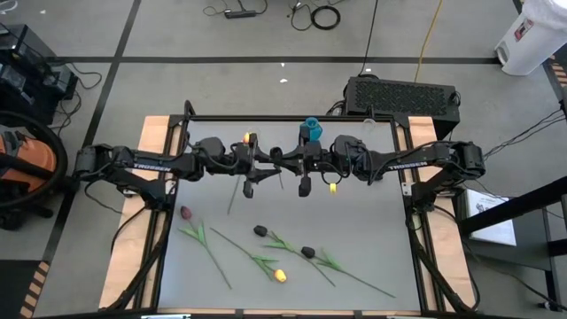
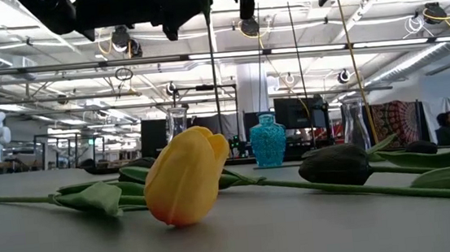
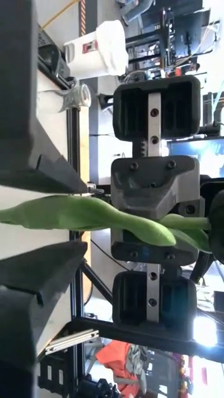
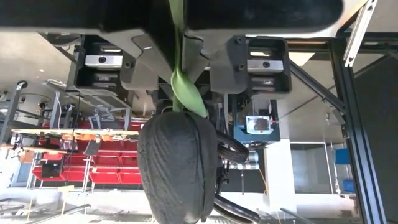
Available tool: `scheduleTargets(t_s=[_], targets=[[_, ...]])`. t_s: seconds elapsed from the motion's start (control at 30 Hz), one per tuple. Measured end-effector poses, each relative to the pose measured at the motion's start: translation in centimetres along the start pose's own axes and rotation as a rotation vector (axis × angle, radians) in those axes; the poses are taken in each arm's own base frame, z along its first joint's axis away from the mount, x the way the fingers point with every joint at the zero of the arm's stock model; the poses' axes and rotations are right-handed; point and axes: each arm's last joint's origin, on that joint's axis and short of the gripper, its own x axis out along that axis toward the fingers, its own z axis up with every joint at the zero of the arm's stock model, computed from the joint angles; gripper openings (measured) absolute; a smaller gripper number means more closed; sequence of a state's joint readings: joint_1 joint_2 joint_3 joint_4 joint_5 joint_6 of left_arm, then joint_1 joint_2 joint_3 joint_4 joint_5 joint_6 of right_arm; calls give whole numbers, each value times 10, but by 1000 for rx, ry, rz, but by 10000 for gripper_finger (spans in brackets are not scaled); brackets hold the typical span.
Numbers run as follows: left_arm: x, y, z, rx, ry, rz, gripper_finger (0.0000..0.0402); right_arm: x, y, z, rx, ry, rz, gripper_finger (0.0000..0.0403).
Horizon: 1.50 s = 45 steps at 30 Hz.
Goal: Sort flowers into vase by color
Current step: Put the black flower into the left transparent flower vase
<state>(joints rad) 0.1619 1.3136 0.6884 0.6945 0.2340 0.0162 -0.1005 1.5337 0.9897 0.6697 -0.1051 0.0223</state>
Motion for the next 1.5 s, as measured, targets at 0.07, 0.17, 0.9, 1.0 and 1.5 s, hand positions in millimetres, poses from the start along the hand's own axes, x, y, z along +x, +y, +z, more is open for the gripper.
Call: scheduleTargets(t_s=[0.07, 0.17, 0.9, 1.0, 1.5], targets=[[0, 0, 0, 0, 0, 0, 106, 0, 0, 0, 0, 0, 0, 2], [0, 0, 0, 0, 0, 0, 72, 0, 0, 0, 0, 1, 0, 2], [-2, 3, -6, 48, 85, 124, 9, -1, -1, -5, -22, 52, -37, 99], [-5, 4, -6, 68, 116, 164, 9, -1, -1, -7, -20, 79, -41, 118], [-52, 18, 39, 107, 56, 366, 9, -10, -1, -6, -40, 186, -103, 139]])
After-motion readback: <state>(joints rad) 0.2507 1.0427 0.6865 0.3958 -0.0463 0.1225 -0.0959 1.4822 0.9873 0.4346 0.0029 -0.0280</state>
